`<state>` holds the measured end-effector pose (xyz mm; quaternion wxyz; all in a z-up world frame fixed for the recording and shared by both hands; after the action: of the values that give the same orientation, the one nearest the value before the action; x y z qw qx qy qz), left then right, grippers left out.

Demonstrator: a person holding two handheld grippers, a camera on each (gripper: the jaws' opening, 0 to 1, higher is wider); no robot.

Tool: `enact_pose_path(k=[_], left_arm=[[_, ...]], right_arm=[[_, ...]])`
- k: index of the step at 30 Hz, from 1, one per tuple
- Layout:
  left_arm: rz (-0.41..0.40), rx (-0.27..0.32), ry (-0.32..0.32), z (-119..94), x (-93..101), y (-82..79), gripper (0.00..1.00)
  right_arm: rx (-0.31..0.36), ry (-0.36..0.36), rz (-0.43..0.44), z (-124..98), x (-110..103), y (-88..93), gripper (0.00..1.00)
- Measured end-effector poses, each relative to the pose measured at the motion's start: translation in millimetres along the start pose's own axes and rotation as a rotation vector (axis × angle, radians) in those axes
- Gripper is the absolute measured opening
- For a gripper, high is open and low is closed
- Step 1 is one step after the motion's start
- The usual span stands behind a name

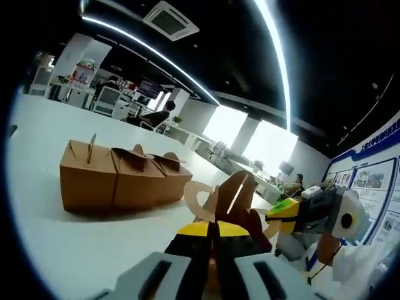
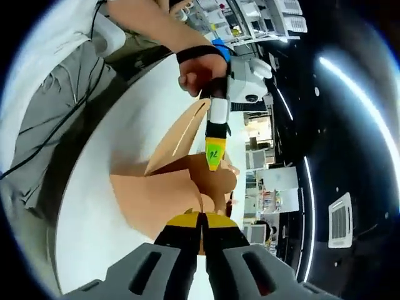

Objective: Pick up one paper box from the group, open the paper box, and remove the item inside

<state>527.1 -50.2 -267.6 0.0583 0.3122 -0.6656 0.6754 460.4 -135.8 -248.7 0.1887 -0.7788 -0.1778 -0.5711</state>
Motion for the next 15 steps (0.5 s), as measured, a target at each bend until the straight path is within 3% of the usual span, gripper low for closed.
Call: enact_pose_path(k=[15], left_arm=[[-0.033, 0.017, -0.057, -5, -10.3, -2.0, 0.04]], right_arm=[[-0.01, 0.064, 0.014, -33, -7, 0.2, 0.03]])
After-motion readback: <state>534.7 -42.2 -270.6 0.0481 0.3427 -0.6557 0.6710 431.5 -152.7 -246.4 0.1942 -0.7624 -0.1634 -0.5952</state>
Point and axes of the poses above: the point that each gripper's makers call its tool centre point, and the gripper's own axes: z roughly forward along the fingers, x roughly to its right, y roughly out of its underside, the point moved 1 cm from there along -z, roughly backward along the fingers, and after that the axes turned 10 degrees about y, right-handed, at the moved point
